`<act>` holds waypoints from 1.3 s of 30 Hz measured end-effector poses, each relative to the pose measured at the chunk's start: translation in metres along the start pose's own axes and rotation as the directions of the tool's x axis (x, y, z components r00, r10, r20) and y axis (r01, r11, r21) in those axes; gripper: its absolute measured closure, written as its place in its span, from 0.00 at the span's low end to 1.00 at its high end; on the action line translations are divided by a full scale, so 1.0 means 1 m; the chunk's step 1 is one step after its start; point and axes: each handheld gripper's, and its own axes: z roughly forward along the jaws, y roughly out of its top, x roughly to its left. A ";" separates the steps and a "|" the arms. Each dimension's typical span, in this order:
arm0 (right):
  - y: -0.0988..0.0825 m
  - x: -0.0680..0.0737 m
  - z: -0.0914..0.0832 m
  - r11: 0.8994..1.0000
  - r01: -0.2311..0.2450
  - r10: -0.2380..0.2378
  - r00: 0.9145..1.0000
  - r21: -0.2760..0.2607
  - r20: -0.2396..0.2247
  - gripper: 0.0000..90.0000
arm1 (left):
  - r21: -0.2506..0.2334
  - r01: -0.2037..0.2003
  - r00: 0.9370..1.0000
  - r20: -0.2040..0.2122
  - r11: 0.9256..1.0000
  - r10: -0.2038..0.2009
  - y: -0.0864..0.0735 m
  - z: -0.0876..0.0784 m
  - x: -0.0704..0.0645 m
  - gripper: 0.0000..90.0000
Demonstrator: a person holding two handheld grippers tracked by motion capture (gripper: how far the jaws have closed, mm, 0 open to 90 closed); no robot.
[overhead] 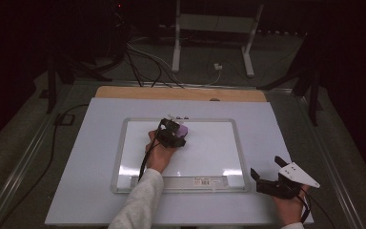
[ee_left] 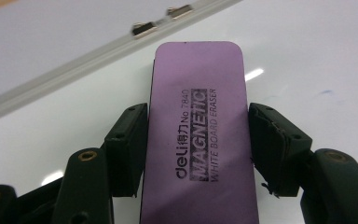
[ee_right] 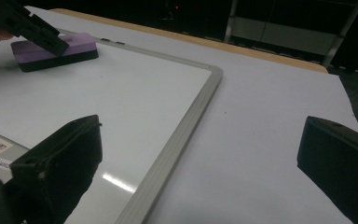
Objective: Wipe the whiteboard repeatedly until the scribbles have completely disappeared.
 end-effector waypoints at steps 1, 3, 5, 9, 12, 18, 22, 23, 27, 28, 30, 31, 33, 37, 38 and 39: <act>0.000 0.000 0.000 1.000 0.001 -0.001 1.000 -0.001 -0.001 0.00 | 0.000 -0.012 1.000 0.008 1.000 0.012 0.001 0.000 -0.003 0.46; 0.000 0.001 0.000 1.000 0.001 -0.001 1.000 0.000 -0.001 0.00 | -0.005 -0.031 0.999 0.028 0.999 0.031 0.002 0.001 -0.011 0.46; 0.000 0.001 0.001 1.000 0.000 0.000 1.000 0.001 -0.002 0.00 | -0.010 -0.052 0.997 0.048 0.999 0.053 0.003 0.002 -0.020 0.46; 0.000 0.000 0.000 1.000 0.001 -0.001 1.000 0.000 -0.001 0.00 | -0.022 -0.105 0.990 0.091 0.994 0.106 0.005 0.002 -0.039 0.46; 0.000 0.000 0.000 1.000 0.000 0.000 1.000 0.001 -0.001 0.00 | -0.031 -0.157 0.979 0.125 0.987 0.160 0.004 -0.001 -0.055 0.46; 0.000 0.001 0.000 1.000 0.002 -0.002 1.000 0.000 -0.002 0.00 | -0.036 -0.202 0.963 0.176 0.979 0.205 0.002 -0.005 -0.075 0.46; 0.000 0.000 0.000 1.000 0.000 0.000 1.000 0.000 -0.002 0.00 | -0.036 -0.227 0.952 0.200 0.973 0.230 0.001 -0.007 -0.082 0.46; 0.000 0.000 0.000 1.000 0.001 -0.001 1.000 0.000 -0.002 0.00 | -0.036 -0.225 0.952 0.204 0.974 0.228 0.001 -0.007 -0.081 0.46; 0.000 0.000 0.000 1.000 0.002 -0.002 1.000 -0.001 0.000 0.00 | -0.032 -0.207 0.962 0.176 0.978 0.210 0.003 -0.004 -0.073 0.46; 0.000 0.000 -0.001 1.000 0.001 -0.001 1.000 -0.002 0.001 0.00 | -0.028 -0.199 0.966 0.164 0.980 0.200 0.004 -0.003 -0.070 0.46; 0.000 -0.001 -0.001 1.000 -0.002 0.002 1.000 -0.002 0.002 0.00 | -0.019 -0.176 0.975 0.134 0.984 0.177 0.006 -0.001 -0.061 0.46; 0.000 -0.001 -0.001 1.000 -0.002 0.002 1.000 -0.003 0.002 0.00 | -0.015 -0.161 0.980 0.117 0.987 0.162 0.007 0.000 -0.056 0.46; 0.000 -0.001 -0.001 1.000 -0.002 0.002 1.000 -0.003 0.002 0.00 | -0.006 -0.125 0.988 0.090 0.992 0.125 0.007 0.001 -0.043 0.46; 0.000 -0.002 -0.001 1.000 -0.003 0.003 1.000 -0.004 0.002 0.00 | 0.008 -0.059 0.998 0.025 0.998 0.059 0.007 0.003 -0.018 0.46; 0.000 -0.002 -0.001 1.000 -0.003 0.003 1.000 -0.003 0.002 0.00 | 0.012 -0.045 0.999 0.017 0.999 0.045 0.007 0.003 -0.012 0.46; 0.000 -0.002 -0.001 1.000 -0.003 0.003 1.000 -0.003 0.002 0.00 | 0.013 -0.030 1.000 0.006 0.999 0.030 0.006 0.003 -0.007 0.46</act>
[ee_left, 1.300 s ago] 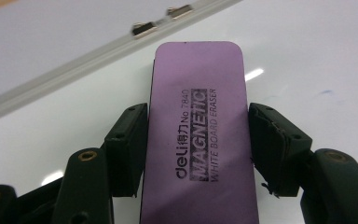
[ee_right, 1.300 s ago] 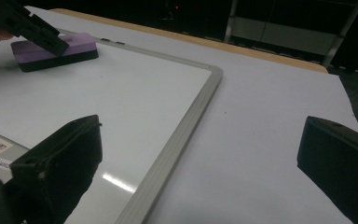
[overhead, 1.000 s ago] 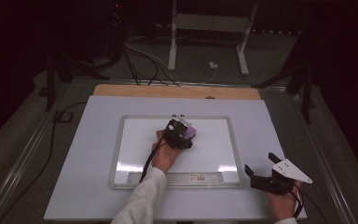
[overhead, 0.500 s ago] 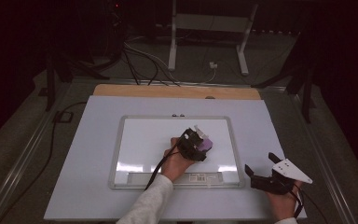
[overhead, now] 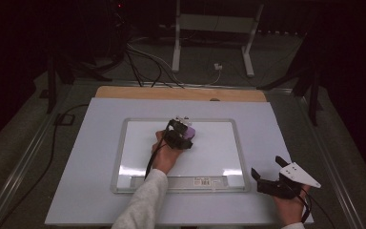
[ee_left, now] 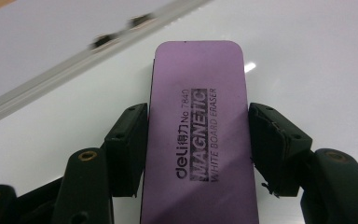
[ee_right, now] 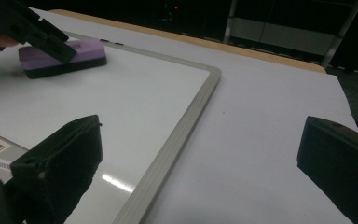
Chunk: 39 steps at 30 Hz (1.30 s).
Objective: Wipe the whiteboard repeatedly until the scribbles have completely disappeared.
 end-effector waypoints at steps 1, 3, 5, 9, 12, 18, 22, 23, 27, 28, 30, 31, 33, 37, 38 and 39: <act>0.000 0.000 0.000 1.000 0.000 0.000 1.000 0.001 0.000 0.00 | 0.002 0.012 1.000 -0.009 1.000 -0.012 -0.001 0.000 0.004 0.46; 0.000 0.000 0.000 1.000 0.001 -0.001 1.000 0.001 -0.001 0.00 | 0.004 0.028 1.000 -0.006 1.000 -0.028 -0.001 0.000 0.008 0.46; 0.000 0.001 0.000 1.000 0.001 -0.001 1.000 0.003 -0.002 0.00 | 0.005 0.018 1.000 -0.017 1.000 -0.018 0.000 0.000 0.006 0.46; 0.000 0.002 0.001 1.000 0.004 -0.004 1.000 0.002 -0.004 0.00 | -0.005 -0.001 1.000 0.006 1.000 0.001 0.003 0.002 -0.003 0.46; 0.000 0.002 0.001 1.000 0.004 -0.004 1.000 0.002 -0.005 0.00 | -0.011 -0.027 0.999 0.029 1.000 0.027 0.006 0.004 -0.015 0.46; 0.000 0.001 0.001 1.000 0.003 -0.003 1.000 0.002 -0.005 0.00 | -0.021 -0.084 0.993 0.083 0.996 0.086 0.007 0.003 -0.042 0.46; 0.000 0.002 0.002 1.000 0.003 -0.003 1.000 0.003 -0.007 0.00 | -0.033 -0.139 0.979 0.146 0.990 0.142 0.006 -0.001 -0.063 0.46; 0.000 0.002 0.002 1.000 0.004 -0.004 1.000 0.003 -0.008 0.00 | -0.039 -0.162 0.973 0.162 0.986 0.166 0.005 -0.002 -0.069 0.46; 0.000 0.002 0.001 1.000 0.004 -0.004 1.000 0.002 -0.007 0.00 | -0.046 -0.171 0.969 0.172 0.984 0.176 0.005 -0.002 -0.074 0.46; 0.000 0.002 0.001 1.000 0.006 -0.006 1.000 0.001 -0.007 0.00 | -0.044 -0.166 0.972 0.160 0.985 0.171 0.006 -0.001 -0.073 0.46; 0.000 0.001 0.000 1.000 0.005 -0.005 1.000 0.001 -0.005 0.00 | -0.036 -0.152 0.978 0.141 0.988 0.156 0.007 0.000 -0.069 0.46; 0.000 0.001 0.000 1.000 0.005 -0.005 1.000 0.001 -0.005 0.00 | -0.034 -0.146 0.980 0.129 0.989 0.149 0.008 0.001 -0.066 0.46; 0.000 0.001 0.000 1.000 0.003 -0.003 1.000 0.001 -0.004 0.00 | -0.031 -0.125 0.986 0.109 0.992 0.128 0.008 0.002 -0.058 0.46; 0.000 0.000 0.000 1.000 0.001 -0.001 1.000 0.000 -0.003 0.00 | -0.022 -0.089 0.994 0.056 0.996 0.090 0.009 0.004 -0.044 0.46; 0.000 0.000 0.000 1.000 0.001 -0.001 1.000 -0.001 -0.003 0.00 | -0.018 -0.081 0.996 0.041 0.997 0.081 0.009 0.004 -0.040 0.46; 0.000 0.000 0.000 1.000 0.001 -0.001 1.000 -0.002 -0.003 0.00 | -0.016 -0.070 0.997 0.032 0.997 0.070 0.009 0.004 -0.036 0.46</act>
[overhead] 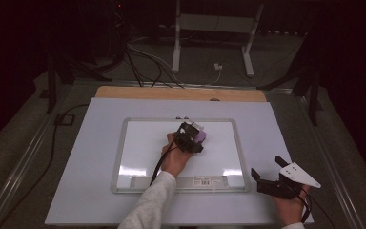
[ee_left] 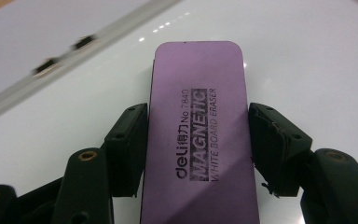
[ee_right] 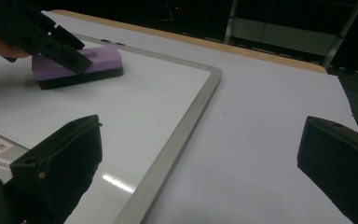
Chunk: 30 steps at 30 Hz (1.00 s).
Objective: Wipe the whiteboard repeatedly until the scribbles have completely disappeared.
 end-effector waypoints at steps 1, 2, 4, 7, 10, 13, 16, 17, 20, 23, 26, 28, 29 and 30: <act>0.000 0.000 0.000 1.000 0.000 0.000 1.000 0.000 0.000 0.00 | 0.002 0.012 1.000 -0.011 1.000 -0.012 -0.001 0.000 0.004 0.46; 0.000 0.000 0.000 1.000 0.000 0.000 1.000 0.001 0.000 0.00 | 0.008 0.016 1.000 -0.024 1.000 -0.016 -0.001 -0.001 0.008 0.46; 0.000 0.000 0.000 1.000 -0.001 0.001 1.000 0.004 0.001 0.00 | 0.015 0.033 0.998 -0.051 0.999 -0.033 -0.002 -0.002 0.014 0.46; 0.000 0.000 0.000 1.000 -0.001 0.001 1.000 0.000 0.002 0.00 | 0.022 0.049 0.996 -0.081 0.999 -0.047 -0.005 -0.005 0.023 0.47; 0.000 0.000 0.000 1.000 -0.002 0.002 1.000 0.002 0.001 0.00 | 0.005 0.071 0.995 -0.074 0.997 -0.071 -0.008 -0.010 0.030 0.46; 0.000 0.000 0.000 1.000 -0.001 0.001 1.000 0.001 0.000 0.00 | -0.017 0.091 0.994 -0.063 0.996 -0.092 -0.009 -0.017 0.036 0.46; 0.000 0.000 0.000 1.000 -0.002 0.002 1.000 0.000 0.000 0.00 | -0.045 0.107 0.993 -0.051 0.993 -0.109 -0.010 -0.025 0.042 0.46; 0.000 0.000 0.000 1.000 -0.001 0.001 1.000 -0.002 0.000 0.00 | -0.058 0.113 0.992 -0.049 0.992 -0.116 -0.010 -0.027 0.044 0.47; 0.000 0.000 0.000 1.000 -0.004 0.004 1.000 0.000 0.001 0.00 | -0.076 0.129 0.990 -0.052 0.989 -0.133 -0.012 -0.035 0.052 0.46; 0.000 0.000 0.000 1.000 -0.009 0.009 1.000 0.000 0.003 0.00 | -0.087 0.146 0.987 -0.058 0.985 -0.151 -0.014 -0.040 0.060 0.46; 0.000 0.000 0.000 1.000 -0.004 0.004 1.000 0.001 0.001 0.00 | -0.096 0.158 0.984 -0.069 0.983 -0.165 -0.017 -0.045 0.068 0.47; 0.000 0.000 0.000 1.000 -0.003 0.003 1.000 0.001 0.001 0.00 | -0.099 0.168 0.982 -0.074 0.981 -0.175 -0.019 -0.047 0.073 0.46; 0.000 0.000 0.000 1.000 -0.002 0.002 1.000 0.002 0.001 0.00 | -0.102 0.173 0.980 -0.076 0.980 -0.181 -0.020 -0.048 0.075 0.46; 0.000 0.000 0.000 1.000 -0.003 0.003 1.000 0.002 0.002 0.00 | -0.101 0.178 0.979 -0.077 0.979 -0.186 -0.021 -0.048 0.077 0.46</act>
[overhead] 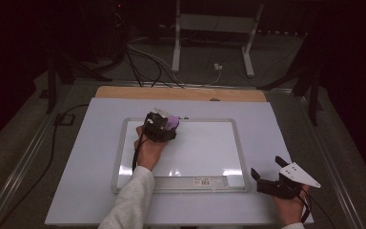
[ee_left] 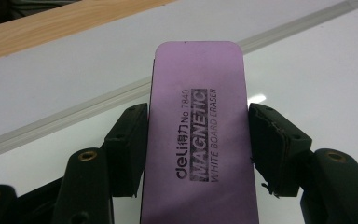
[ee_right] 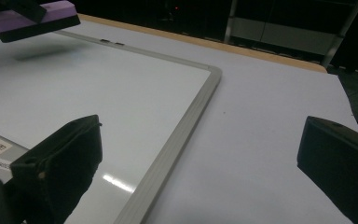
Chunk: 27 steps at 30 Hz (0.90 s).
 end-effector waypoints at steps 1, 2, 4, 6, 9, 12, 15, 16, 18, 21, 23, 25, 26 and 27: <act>0.000 0.000 0.000 1.000 -0.002 0.002 1.000 -0.001 0.001 0.00 | -0.001 0.005 1.000 -0.002 1.000 -0.005 -0.001 -0.001 0.002 0.46; 0.000 0.000 -0.001 1.000 -0.001 0.001 1.000 -0.002 0.002 0.00 | -0.001 0.007 1.000 -0.006 1.000 -0.007 -0.001 -0.002 0.004 0.46; 0.000 -0.001 -0.001 1.000 -0.003 0.003 1.000 -0.002 0.004 0.00 | -0.003 0.016 1.000 -0.012 1.000 -0.016 -0.003 -0.003 0.009 0.46; 0.000 -0.001 -0.001 1.000 -0.003 0.003 1.000 -0.002 0.004 0.00 | -0.006 0.027 0.999 -0.018 1.000 -0.028 -0.004 -0.004 0.013 0.46; 0.000 0.000 -0.001 1.000 -0.001 0.001 1.000 -0.001 0.003 0.00 | -0.005 0.043 0.999 -0.028 0.999 -0.043 -0.007 -0.005 0.020 0.46; 0.000 0.000 0.000 1.000 -0.001 0.001 1.000 0.000 0.003 0.00 | -0.002 0.054 0.998 -0.039 0.999 -0.054 -0.009 -0.005 0.027 0.46; 0.000 0.000 0.000 1.000 -0.004 0.004 1.000 0.001 0.004 0.00 | 0.003 0.061 0.996 -0.057 0.998 -0.061 -0.012 -0.005 0.033 0.46; 0.000 0.000 0.000 1.000 -0.003 0.003 1.000 0.001 0.003 0.00 | 0.005 0.069 0.996 -0.063 0.998 -0.069 -0.013 -0.005 0.036 0.46; 0.000 0.000 0.000 1.000 -0.001 0.001 1.000 0.002 0.001 0.00 | 0.012 0.081 0.994 -0.076 0.997 -0.080 -0.017 -0.003 0.041 0.46; 0.000 0.000 0.000 1.000 -0.002 0.002 1.000 0.002 0.000 0.00 | 0.027 0.096 0.991 -0.094 0.995 -0.093 -0.023 0.000 0.048 0.46; 0.000 0.000 -0.001 1.000 -0.002 0.002 1.000 0.001 0.001 0.00 | 0.035 0.114 0.988 -0.107 0.993 -0.110 -0.026 0.003 0.054 0.46; -0.001 0.000 -0.001 1.000 -0.002 0.002 1.000 0.002 0.003 0.00 | 0.041 0.125 0.985 -0.121 0.991 -0.120 -0.029 0.004 0.058 0.46; -0.001 -0.001 -0.001 1.000 -0.002 0.002 1.000 0.001 0.003 0.00 | 0.042 0.131 0.984 -0.125 0.991 -0.124 -0.031 0.005 0.060 0.46; -0.001 -0.001 -0.002 1.000 -0.005 0.005 1.000 0.000 0.003 0.00 | 0.049 0.131 0.984 -0.130 0.990 -0.124 -0.032 0.005 0.062 0.46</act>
